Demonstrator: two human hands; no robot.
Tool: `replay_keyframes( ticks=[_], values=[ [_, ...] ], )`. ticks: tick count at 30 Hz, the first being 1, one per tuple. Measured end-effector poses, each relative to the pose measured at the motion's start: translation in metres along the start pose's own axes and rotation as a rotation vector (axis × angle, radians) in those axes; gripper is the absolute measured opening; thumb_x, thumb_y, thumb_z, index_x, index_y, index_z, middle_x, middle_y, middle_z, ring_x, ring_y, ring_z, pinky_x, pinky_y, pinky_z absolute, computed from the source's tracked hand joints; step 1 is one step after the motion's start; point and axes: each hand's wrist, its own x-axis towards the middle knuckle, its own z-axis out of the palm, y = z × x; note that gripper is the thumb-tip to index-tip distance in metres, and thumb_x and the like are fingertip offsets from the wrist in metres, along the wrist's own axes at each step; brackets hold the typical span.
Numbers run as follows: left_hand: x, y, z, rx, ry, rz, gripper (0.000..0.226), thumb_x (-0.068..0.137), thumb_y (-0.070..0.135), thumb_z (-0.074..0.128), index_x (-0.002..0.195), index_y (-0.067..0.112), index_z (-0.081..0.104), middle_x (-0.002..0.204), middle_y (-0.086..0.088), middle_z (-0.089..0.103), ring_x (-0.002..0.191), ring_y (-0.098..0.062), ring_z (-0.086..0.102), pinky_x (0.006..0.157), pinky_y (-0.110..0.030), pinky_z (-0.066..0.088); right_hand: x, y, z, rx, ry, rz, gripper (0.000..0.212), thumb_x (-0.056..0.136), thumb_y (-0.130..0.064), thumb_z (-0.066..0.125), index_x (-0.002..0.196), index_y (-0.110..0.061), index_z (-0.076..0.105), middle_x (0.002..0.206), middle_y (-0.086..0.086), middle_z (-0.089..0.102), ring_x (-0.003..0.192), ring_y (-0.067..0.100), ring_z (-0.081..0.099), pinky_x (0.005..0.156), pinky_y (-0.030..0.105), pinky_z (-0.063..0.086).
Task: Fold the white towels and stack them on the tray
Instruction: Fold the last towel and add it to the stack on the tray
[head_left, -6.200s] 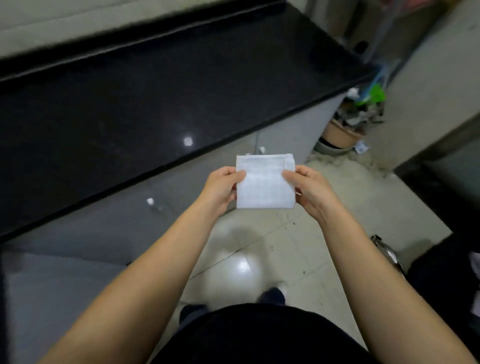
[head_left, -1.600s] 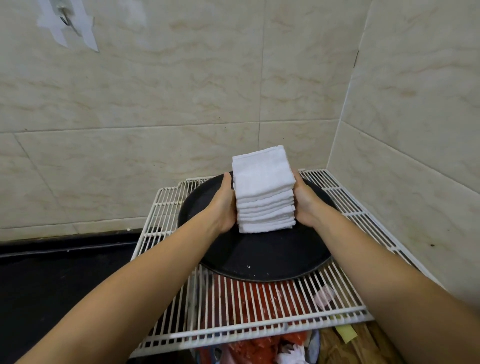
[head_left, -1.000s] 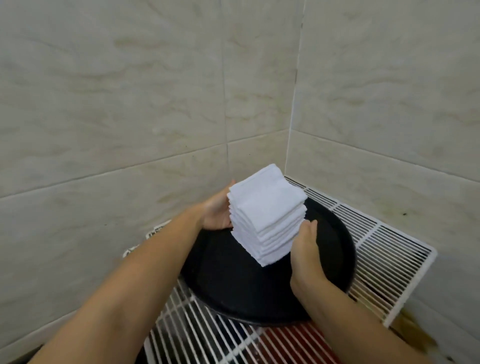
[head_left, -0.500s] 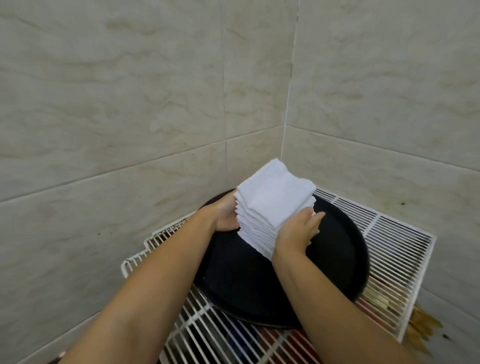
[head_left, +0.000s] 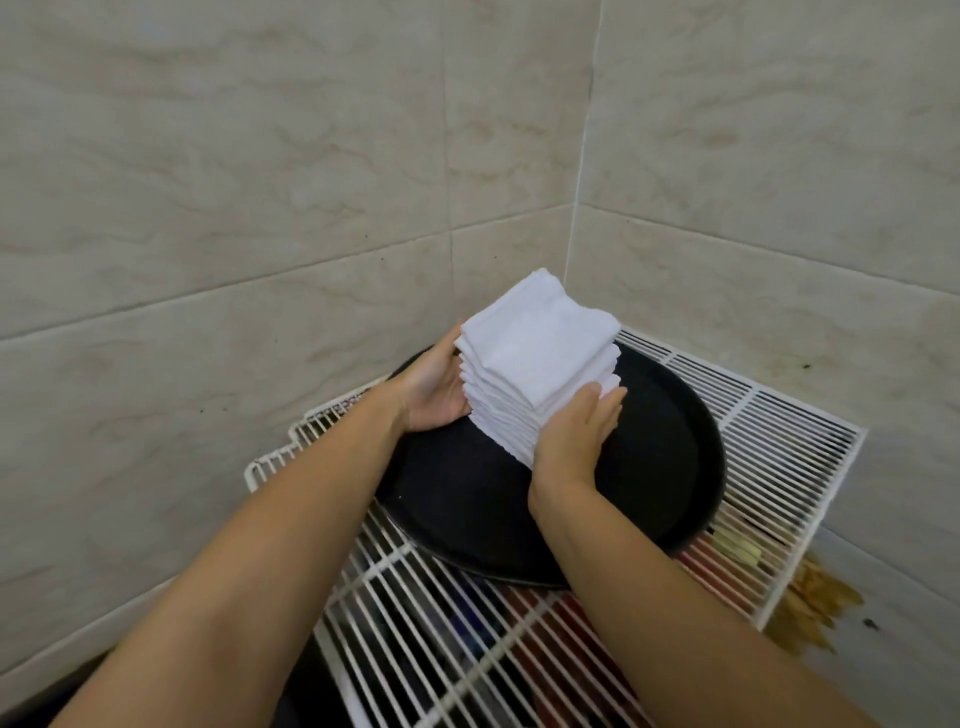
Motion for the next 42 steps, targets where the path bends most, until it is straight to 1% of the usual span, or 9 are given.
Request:
replay_keyframes(
  ticks=[3,7,12,14,18,21,24,29,42],
  values=[
    [-0.003,-0.003,0.003,0.056,0.045,0.024,0.048,0.1,0.048,0.025,0.108,0.022,0.065,0.104,0.005,0.073,0.098,-0.01,0.067,0.094,-0.026,0.048,0.004,-0.004,0.007,-0.056,0.029,0.005,0.054,0.103,-0.032,0.016,0.152,-0.02,-0.002,0.161,0.002,-0.001,0.148,0.018,-0.003,0.121,0.04,-0.003],
    [-0.008,-0.003,0.014,0.122,0.084,0.052,0.047,0.1,0.047,0.024,0.113,0.022,0.062,0.107,0.005,0.072,0.099,-0.01,0.067,0.092,-0.026,0.049,0.003,-0.006,0.005,-0.042,0.006,0.027,0.054,0.103,-0.034,0.017,0.152,-0.02,-0.002,0.161,0.002,0.0,0.149,0.019,-0.002,0.121,0.042,-0.001],
    [-0.015,-0.009,0.023,0.049,0.276,0.106,0.058,0.099,0.052,0.019,0.128,0.018,0.056,0.128,-0.001,0.062,0.116,-0.014,0.059,0.095,-0.027,0.045,0.046,-0.031,-0.034,0.167,-0.15,0.137,0.056,0.097,-0.047,0.021,0.148,-0.024,0.027,0.151,0.006,0.033,0.136,0.015,0.039,0.113,0.038,0.033],
    [-0.023,-0.021,0.032,-0.107,0.45,0.143,0.065,0.1,0.052,0.015,0.142,0.009,0.039,0.145,-0.008,0.044,0.132,-0.018,0.043,0.106,-0.029,0.034,0.081,-0.054,-0.05,0.138,-0.28,0.181,0.045,0.099,-0.042,0.025,0.13,-0.021,0.05,0.126,0.008,0.055,0.116,0.006,0.057,0.101,0.025,0.045],
    [-0.038,-0.049,0.064,-0.307,0.656,0.274,0.063,0.1,0.049,0.02,0.15,0.011,0.015,0.157,-0.001,0.019,0.144,-0.013,0.019,0.117,-0.028,0.014,0.136,-0.077,-0.048,-0.085,-0.801,0.266,0.053,0.098,-0.051,0.018,0.137,-0.029,0.045,0.143,0.002,0.047,0.134,0.018,0.04,0.11,0.04,0.032],
    [-0.035,-0.047,0.092,-0.392,0.707,0.212,0.061,0.099,0.052,0.019,0.144,0.014,0.035,0.151,0.001,0.036,0.136,-0.015,0.037,0.105,-0.029,0.032,0.142,-0.068,-0.034,-0.185,-1.077,0.337,0.063,0.098,-0.055,0.018,0.086,-0.024,0.072,0.091,0.002,0.073,0.088,0.016,0.068,0.077,0.034,0.046],
    [-0.03,-0.032,0.106,-0.436,0.674,0.159,0.055,0.098,0.052,0.022,0.106,0.019,0.066,0.121,-0.007,0.065,0.101,-0.026,0.064,0.073,-0.033,0.054,0.144,-0.061,-0.026,-0.234,-1.173,0.383,0.064,0.093,-0.066,0.023,0.101,-0.021,0.068,0.103,0.008,0.072,0.096,0.025,0.066,0.077,0.036,0.049],
    [-0.024,-0.02,0.12,-0.323,0.63,0.101,0.048,0.095,0.037,0.035,0.065,0.013,0.064,0.079,-0.01,0.071,0.07,-0.026,0.07,0.061,-0.033,0.057,0.152,-0.051,-0.026,-0.198,-1.317,0.406,0.068,0.09,-0.069,0.033,0.117,-0.017,0.066,0.117,0.012,0.068,0.109,0.029,0.064,0.087,0.039,0.05],
    [-0.025,-0.014,0.132,-0.299,0.745,0.011,0.039,0.088,0.045,0.043,0.096,0.014,0.066,0.112,-0.01,0.068,0.096,-0.028,0.068,0.084,-0.038,0.054,0.158,-0.043,-0.034,-0.115,-1.37,0.39,0.059,0.096,-0.059,0.026,0.124,-0.019,0.06,0.118,0.008,0.068,0.105,0.024,0.066,0.083,0.037,0.053]
  ],
)
